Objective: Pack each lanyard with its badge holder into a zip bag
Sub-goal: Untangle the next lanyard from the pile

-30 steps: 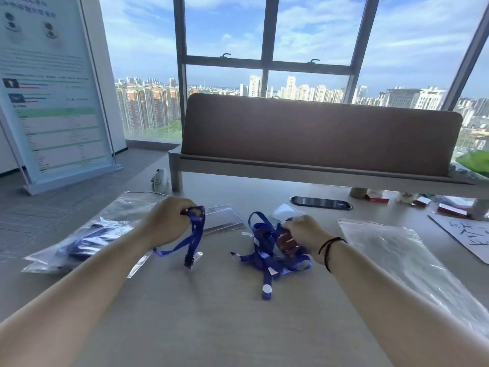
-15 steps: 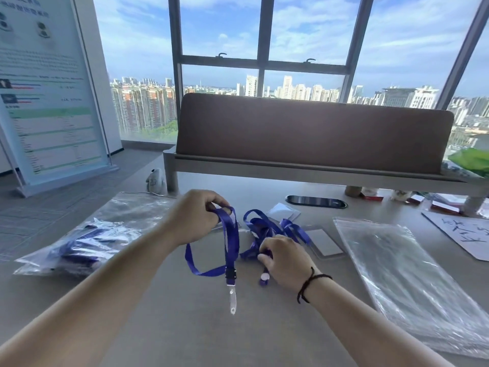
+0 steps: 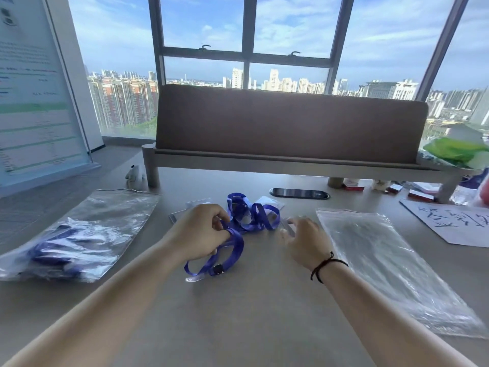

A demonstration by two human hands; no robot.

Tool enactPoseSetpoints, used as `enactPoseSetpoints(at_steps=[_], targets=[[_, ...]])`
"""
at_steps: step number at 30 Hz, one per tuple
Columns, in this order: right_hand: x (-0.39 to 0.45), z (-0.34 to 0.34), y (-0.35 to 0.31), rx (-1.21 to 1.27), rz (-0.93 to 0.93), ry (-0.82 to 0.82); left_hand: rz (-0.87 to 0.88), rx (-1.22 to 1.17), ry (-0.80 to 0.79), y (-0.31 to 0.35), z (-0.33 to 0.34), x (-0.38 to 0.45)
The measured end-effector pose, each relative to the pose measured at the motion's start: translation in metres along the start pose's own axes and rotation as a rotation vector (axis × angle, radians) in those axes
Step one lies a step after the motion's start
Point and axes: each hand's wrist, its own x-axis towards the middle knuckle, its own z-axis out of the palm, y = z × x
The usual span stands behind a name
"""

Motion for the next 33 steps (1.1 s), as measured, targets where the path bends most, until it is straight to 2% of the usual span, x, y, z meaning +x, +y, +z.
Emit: enactPoseSetpoints(at_steps=[2, 4, 8, 10, 14, 19, 21, 25, 29, 31, 33], targets=[[-0.015, -0.004, 0.015, -0.182, 0.03, -0.133, 0.043, 0.042, -0.035, 0.008, 0.002, 0.0], [-0.031, -0.007, 0.018, -0.294, -0.02, -0.164, 0.073, 0.101, -0.125, 0.016, 0.004, -0.003], [-0.069, -0.025, 0.006, -0.257, -0.099, -0.126, 0.054, 0.132, -0.41, 0.028, 0.003, -0.018], [-0.088, -0.032, -0.002, -0.241, -0.134, -0.158, 0.032, 0.094, -0.472, 0.031, -0.001, -0.027], [-0.117, -0.041, -0.017, -0.162, -0.22, -0.218, 0.067, 0.019, -0.436, 0.043, -0.017, -0.04], [-0.147, -0.043, -0.043, 0.07, -0.301, -0.319, 0.162, -0.245, -0.21, 0.075, -0.041, -0.055], [-0.153, -0.041, -0.055, 0.157, -0.297, -0.385, 0.209, -0.328, -0.166, 0.09, -0.046, -0.061], [-0.156, -0.045, -0.069, 0.305, -0.167, -0.523, 0.274, -0.431, -0.123, 0.1, -0.043, -0.073], [-0.14, -0.066, -0.06, 0.4, -0.028, -0.476, 0.264, -0.507, -0.128, 0.089, -0.039, -0.08], [-0.132, -0.077, -0.066, 0.589, -0.045, -0.595, 0.259, -0.519, -0.171, 0.085, -0.037, -0.08], [-0.128, -0.08, -0.083, 0.841, -0.169, -0.717, 0.293, -0.482, -0.205, 0.086, -0.034, -0.08]])
